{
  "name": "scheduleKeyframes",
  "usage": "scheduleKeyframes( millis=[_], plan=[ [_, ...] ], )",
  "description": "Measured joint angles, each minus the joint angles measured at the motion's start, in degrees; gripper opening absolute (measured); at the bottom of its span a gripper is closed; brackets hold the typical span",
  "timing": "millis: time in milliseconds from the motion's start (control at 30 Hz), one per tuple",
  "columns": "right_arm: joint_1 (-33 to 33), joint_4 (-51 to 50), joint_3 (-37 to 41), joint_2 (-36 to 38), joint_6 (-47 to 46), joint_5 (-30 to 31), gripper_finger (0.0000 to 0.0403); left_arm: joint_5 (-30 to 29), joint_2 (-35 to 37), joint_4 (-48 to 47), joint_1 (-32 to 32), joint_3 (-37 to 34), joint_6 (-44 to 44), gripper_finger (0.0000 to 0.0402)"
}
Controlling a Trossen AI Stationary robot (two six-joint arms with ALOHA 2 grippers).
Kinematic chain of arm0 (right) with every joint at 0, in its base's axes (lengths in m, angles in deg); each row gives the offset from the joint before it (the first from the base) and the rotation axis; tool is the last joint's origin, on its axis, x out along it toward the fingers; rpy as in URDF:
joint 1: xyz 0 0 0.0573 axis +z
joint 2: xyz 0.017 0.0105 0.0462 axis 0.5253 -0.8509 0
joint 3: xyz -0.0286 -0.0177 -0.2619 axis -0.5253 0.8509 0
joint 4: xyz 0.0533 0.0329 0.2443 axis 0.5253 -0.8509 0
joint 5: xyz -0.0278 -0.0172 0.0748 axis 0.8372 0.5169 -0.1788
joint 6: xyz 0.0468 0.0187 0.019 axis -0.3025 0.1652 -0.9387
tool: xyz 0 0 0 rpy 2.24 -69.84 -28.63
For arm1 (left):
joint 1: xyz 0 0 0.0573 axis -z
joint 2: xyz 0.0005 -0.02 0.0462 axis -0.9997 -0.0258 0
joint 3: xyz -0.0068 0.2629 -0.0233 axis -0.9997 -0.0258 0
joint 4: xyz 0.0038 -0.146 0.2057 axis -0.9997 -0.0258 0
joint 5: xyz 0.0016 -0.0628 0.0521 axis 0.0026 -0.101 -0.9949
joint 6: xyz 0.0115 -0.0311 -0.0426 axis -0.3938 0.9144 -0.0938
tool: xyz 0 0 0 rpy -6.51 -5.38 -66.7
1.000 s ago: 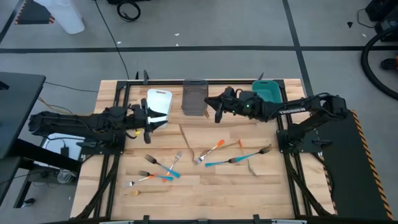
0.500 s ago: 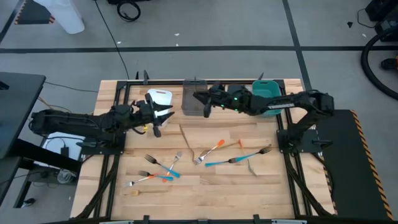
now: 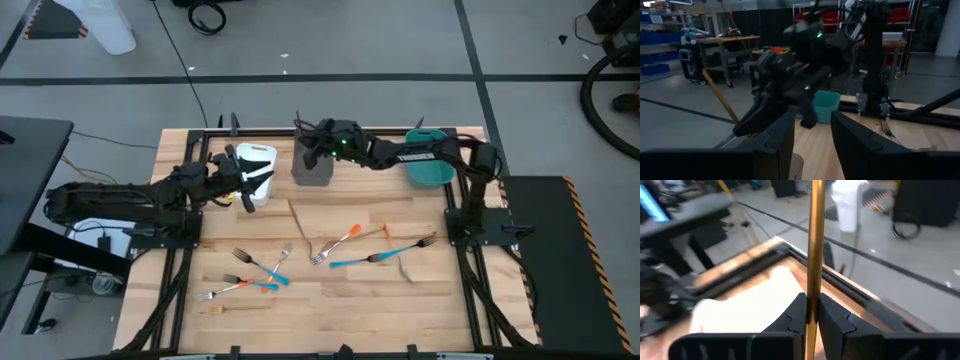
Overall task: Sort silverware by color (type)
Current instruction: Put the yellow fork into the black bin
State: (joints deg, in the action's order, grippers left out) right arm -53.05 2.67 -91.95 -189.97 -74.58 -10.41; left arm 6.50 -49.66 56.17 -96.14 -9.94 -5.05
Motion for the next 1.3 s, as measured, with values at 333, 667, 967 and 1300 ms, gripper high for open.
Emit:
scheduleKeyframes(
  millis=[333,667,967,1300],
  plan=[
    [-3.3,-8.9,-0.1,-2.2,-2.9,0.5,0.0042,0.0,0.0,-0.1,0.0,0.0,0.0,0.0137],
    [-3.3,-17.5,-0.1,-2.3,-6.4,-2.2,0.0042,0.0,0.0,0.5,0.0,0.0,0.0,0.0137],
    [-3.3,-18.4,-0.1,-2.3,-7.3,-2.4,0.0053,0.0,0.0,0.5,0.0,0.0,-0.1,0.0137],
    [-3.3,-19.8,-0.1,-2.3,-8.7,-2.7,0.0098,0.0,0.0,0.4,0.0,0.0,-0.1,0.0137]
  ],
)
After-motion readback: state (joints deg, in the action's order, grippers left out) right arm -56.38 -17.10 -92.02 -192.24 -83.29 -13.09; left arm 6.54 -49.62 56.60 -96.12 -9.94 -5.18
